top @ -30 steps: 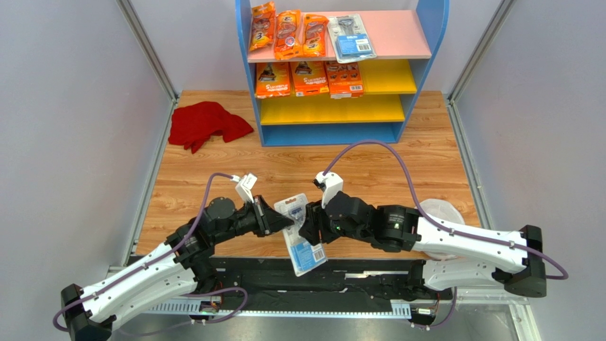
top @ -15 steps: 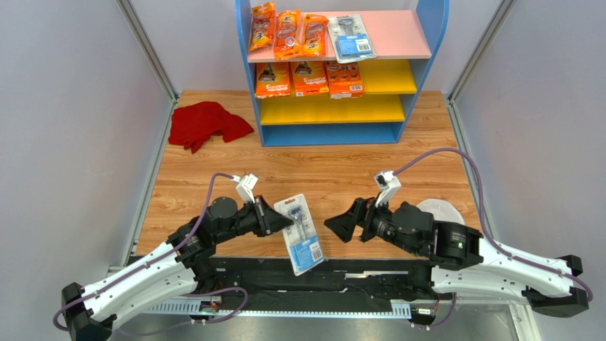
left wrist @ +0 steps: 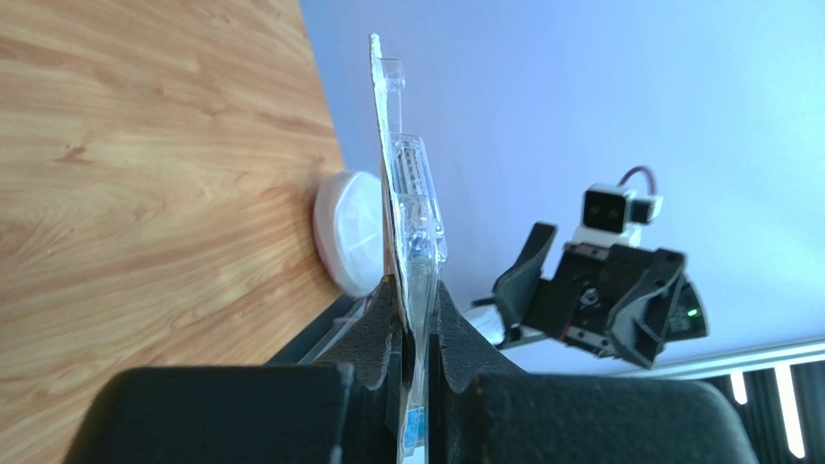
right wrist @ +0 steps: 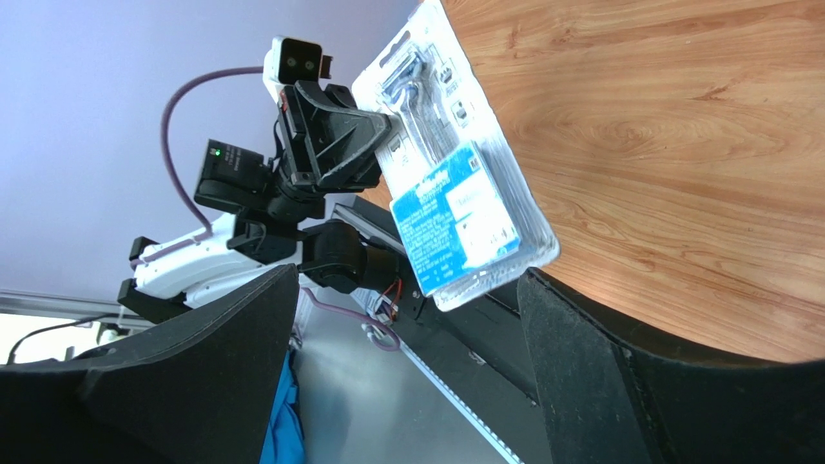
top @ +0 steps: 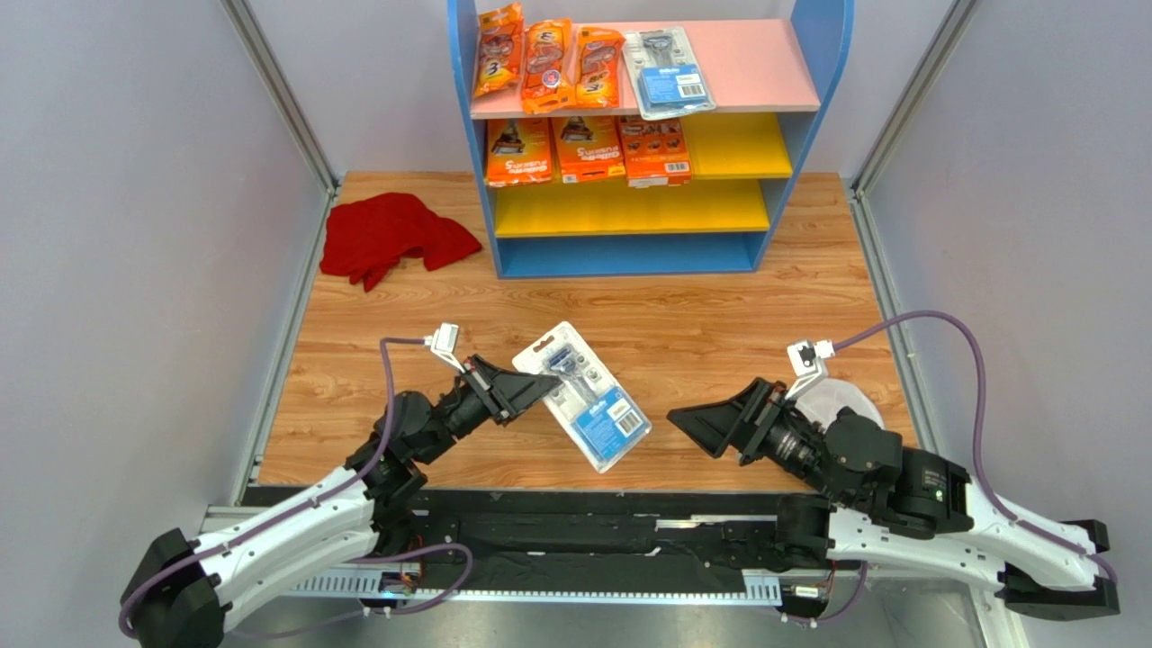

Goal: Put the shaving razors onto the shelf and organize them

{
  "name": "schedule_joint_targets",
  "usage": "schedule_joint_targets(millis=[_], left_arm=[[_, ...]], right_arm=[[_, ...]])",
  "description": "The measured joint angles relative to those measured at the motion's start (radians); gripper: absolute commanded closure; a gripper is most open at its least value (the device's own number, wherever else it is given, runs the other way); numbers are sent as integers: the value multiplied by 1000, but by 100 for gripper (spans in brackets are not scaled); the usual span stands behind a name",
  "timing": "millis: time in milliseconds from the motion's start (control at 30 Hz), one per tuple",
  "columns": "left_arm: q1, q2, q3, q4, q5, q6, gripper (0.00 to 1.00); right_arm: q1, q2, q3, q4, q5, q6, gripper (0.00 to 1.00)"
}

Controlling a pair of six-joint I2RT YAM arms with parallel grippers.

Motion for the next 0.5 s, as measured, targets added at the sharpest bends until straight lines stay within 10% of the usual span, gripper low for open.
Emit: schedule_joint_targets(millis=[500], left_arm=[[34, 313, -63, 617, -5, -152, 100]], right_arm=[[0, -15, -246, 237, -78, 90, 16]])
